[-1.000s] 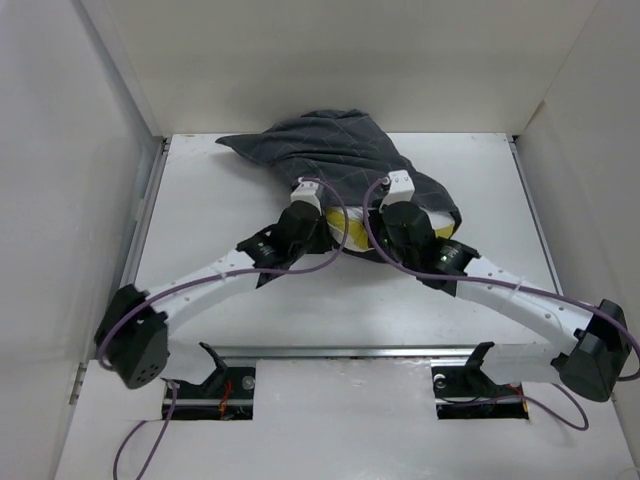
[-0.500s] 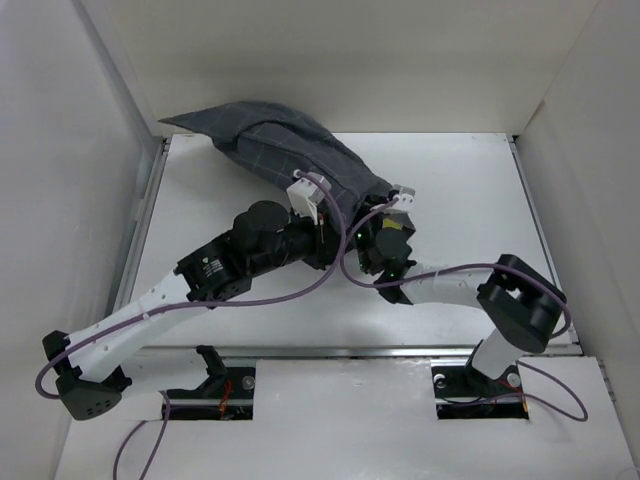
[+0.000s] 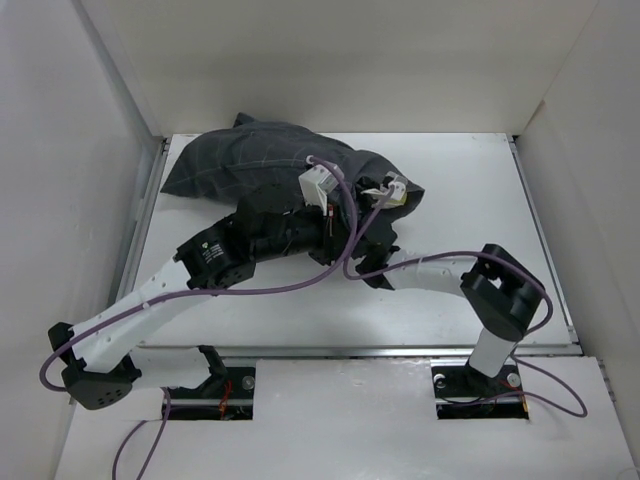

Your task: Put the pillow into the pillowcase

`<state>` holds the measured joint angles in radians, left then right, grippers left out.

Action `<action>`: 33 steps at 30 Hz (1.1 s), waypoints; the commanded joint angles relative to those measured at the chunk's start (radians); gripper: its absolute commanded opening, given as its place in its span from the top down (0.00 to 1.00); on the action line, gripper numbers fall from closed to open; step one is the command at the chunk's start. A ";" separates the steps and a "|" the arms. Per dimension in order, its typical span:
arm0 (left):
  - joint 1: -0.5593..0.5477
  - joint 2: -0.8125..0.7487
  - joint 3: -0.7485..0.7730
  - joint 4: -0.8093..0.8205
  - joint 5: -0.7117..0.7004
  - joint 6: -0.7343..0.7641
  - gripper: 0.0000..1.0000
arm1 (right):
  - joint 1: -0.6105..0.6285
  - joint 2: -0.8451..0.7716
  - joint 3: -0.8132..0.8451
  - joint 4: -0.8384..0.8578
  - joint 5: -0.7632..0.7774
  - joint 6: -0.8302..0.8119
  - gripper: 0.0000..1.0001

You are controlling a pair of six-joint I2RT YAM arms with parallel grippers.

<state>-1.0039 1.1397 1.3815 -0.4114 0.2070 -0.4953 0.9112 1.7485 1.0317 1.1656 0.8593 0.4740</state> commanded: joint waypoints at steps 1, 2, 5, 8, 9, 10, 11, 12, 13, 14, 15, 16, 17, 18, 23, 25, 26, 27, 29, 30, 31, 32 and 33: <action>-0.042 -0.038 0.076 0.109 0.188 -0.046 0.85 | -0.011 0.000 -0.093 -0.066 -0.146 0.021 0.81; -0.042 -0.029 0.067 0.093 0.124 -0.046 0.62 | -0.011 -0.051 -0.125 -0.101 -0.175 0.031 0.70; -0.042 -0.029 0.067 0.050 0.005 -0.034 0.25 | -0.020 -0.188 -0.174 -0.450 -0.294 0.046 0.33; -0.042 -0.020 0.094 0.000 -0.149 -0.023 0.00 | -0.044 -0.259 -0.164 -0.831 -0.452 0.070 0.20; -0.042 -0.011 0.105 0.000 -0.193 -0.023 0.00 | -0.055 -0.289 -0.163 -0.912 -0.498 0.090 0.19; -0.042 -0.011 0.105 -0.010 -0.243 -0.014 0.00 | -0.066 -0.302 -0.163 -0.985 -0.535 0.110 0.19; -0.042 -0.011 0.114 -0.027 -0.298 -0.023 0.00 | -0.092 -0.302 -0.179 -1.094 -0.615 0.123 0.19; -0.042 -0.002 0.114 -0.036 -0.395 -0.032 0.00 | -0.109 -0.326 -0.191 -1.135 -0.653 0.141 0.19; -0.015 0.009 0.114 -0.037 -0.429 -0.032 0.00 | -0.126 -0.336 -0.205 -1.168 -0.683 0.153 0.19; 0.002 0.009 0.114 -0.049 -0.455 -0.048 0.00 | -0.162 -0.348 -0.232 -1.202 -0.725 0.169 0.19; 0.019 0.023 0.114 -0.059 -0.492 -0.048 0.00 | -0.178 -0.365 -0.254 -1.240 -0.738 0.179 0.20; 0.039 0.041 0.114 -0.060 -0.492 -0.048 0.00 | -0.190 -0.421 -0.281 -1.241 -0.738 0.189 0.20; 0.081 0.052 0.114 -0.069 -0.504 -0.048 0.00 | -0.190 -0.458 -0.309 -1.241 -0.738 0.189 0.20; 0.102 0.066 0.114 -0.069 -0.505 -0.058 0.00 | -0.199 -0.499 -0.343 -1.286 -0.738 0.189 0.20; 0.227 0.167 0.114 -0.041 -0.456 -0.028 0.00 | -0.199 -0.751 -0.342 -1.585 -0.628 0.190 0.18; 0.287 0.204 0.114 -0.020 -0.420 -0.019 0.00 | -0.231 -0.783 -0.329 -1.702 -0.580 0.233 0.16; 0.304 0.224 0.126 -0.020 -0.420 -0.019 0.00 | -0.247 -0.793 -0.329 -1.702 -0.580 0.245 0.16; 0.330 0.267 0.145 -0.020 -0.420 -0.006 0.00 | -0.261 -0.793 -0.329 -1.692 -0.589 0.245 0.16; 0.350 0.307 0.163 -0.033 -0.432 -0.006 0.00 | -0.291 -0.793 -0.329 -1.587 -0.632 0.255 0.16; 0.359 0.342 0.163 -0.046 -0.448 0.006 0.00 | -0.301 -0.756 -0.329 -1.548 -0.647 0.255 0.16; 0.375 0.360 0.178 -0.058 -0.461 0.006 0.00 | -0.301 -0.735 -0.320 -1.516 -0.661 0.255 0.16; 0.384 0.377 0.194 -0.067 -0.471 0.006 0.00 | -0.316 -0.709 -0.294 -1.458 -0.661 0.255 0.16; 0.393 0.394 0.194 -0.067 -0.471 0.006 0.00 | -0.330 -0.654 -0.276 -1.437 -0.661 0.255 0.16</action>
<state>-0.6304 1.5261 1.5139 -0.4736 -0.2375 -0.5114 0.6025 1.0222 0.6846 -0.3866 0.2199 0.7097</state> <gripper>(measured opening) 0.997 0.841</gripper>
